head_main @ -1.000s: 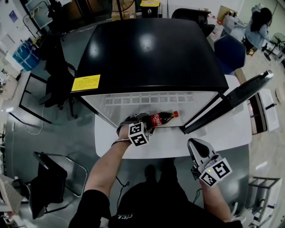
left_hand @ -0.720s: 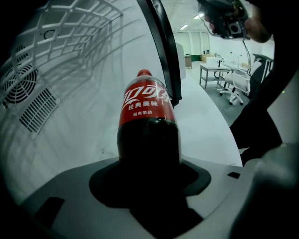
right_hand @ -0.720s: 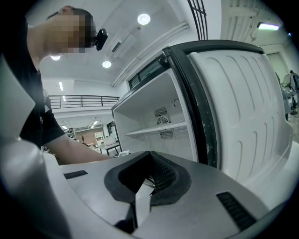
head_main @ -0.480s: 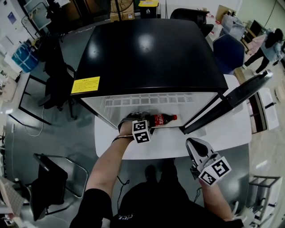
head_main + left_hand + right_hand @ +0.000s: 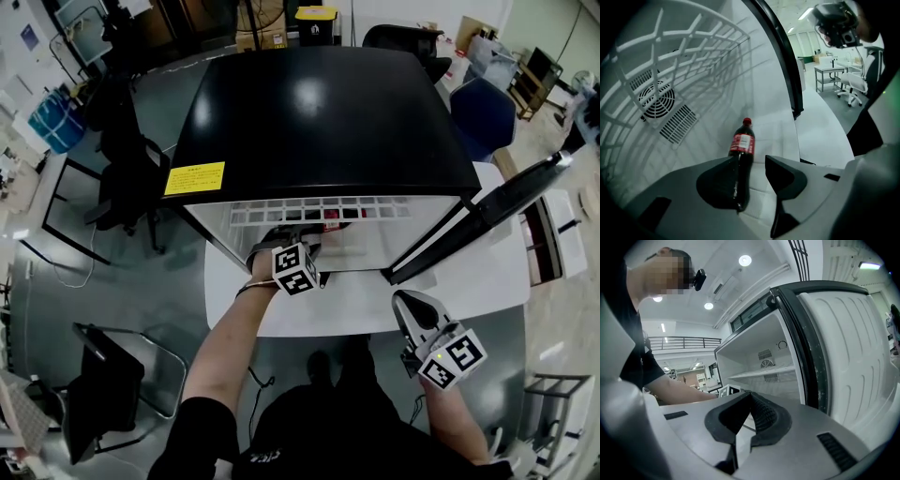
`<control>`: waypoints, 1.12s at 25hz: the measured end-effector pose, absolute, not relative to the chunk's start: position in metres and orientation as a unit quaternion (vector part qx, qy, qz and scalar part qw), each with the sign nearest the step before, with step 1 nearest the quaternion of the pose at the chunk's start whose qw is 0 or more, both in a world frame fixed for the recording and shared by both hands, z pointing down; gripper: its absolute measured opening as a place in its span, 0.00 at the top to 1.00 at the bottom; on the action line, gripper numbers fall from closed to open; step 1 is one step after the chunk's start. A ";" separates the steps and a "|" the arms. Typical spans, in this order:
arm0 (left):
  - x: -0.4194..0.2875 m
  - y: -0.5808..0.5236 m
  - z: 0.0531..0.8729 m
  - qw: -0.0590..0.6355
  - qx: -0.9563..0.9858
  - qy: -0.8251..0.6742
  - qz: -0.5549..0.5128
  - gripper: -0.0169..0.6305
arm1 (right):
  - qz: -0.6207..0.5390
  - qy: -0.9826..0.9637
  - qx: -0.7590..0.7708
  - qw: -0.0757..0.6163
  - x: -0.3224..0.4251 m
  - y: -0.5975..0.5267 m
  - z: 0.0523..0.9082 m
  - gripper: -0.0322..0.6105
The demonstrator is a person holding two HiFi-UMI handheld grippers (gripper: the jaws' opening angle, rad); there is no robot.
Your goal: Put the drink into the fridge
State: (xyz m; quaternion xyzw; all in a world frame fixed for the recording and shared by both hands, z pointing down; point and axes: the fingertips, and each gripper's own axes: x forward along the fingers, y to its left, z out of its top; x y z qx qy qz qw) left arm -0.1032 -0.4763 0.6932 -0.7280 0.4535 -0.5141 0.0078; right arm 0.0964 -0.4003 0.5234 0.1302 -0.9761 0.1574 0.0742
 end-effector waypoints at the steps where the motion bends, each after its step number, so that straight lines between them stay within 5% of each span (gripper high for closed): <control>1: -0.102 -0.474 0.692 0.008 -0.730 0.455 -0.511 0.68 | 0.155 -0.977 0.128 0.073 0.094 -0.398 0.521 0.92; 28: -0.075 -0.283 0.491 -0.049 -0.697 0.668 -0.256 0.77 | 0.088 -0.996 -0.008 0.016 0.082 -0.293 0.400 0.93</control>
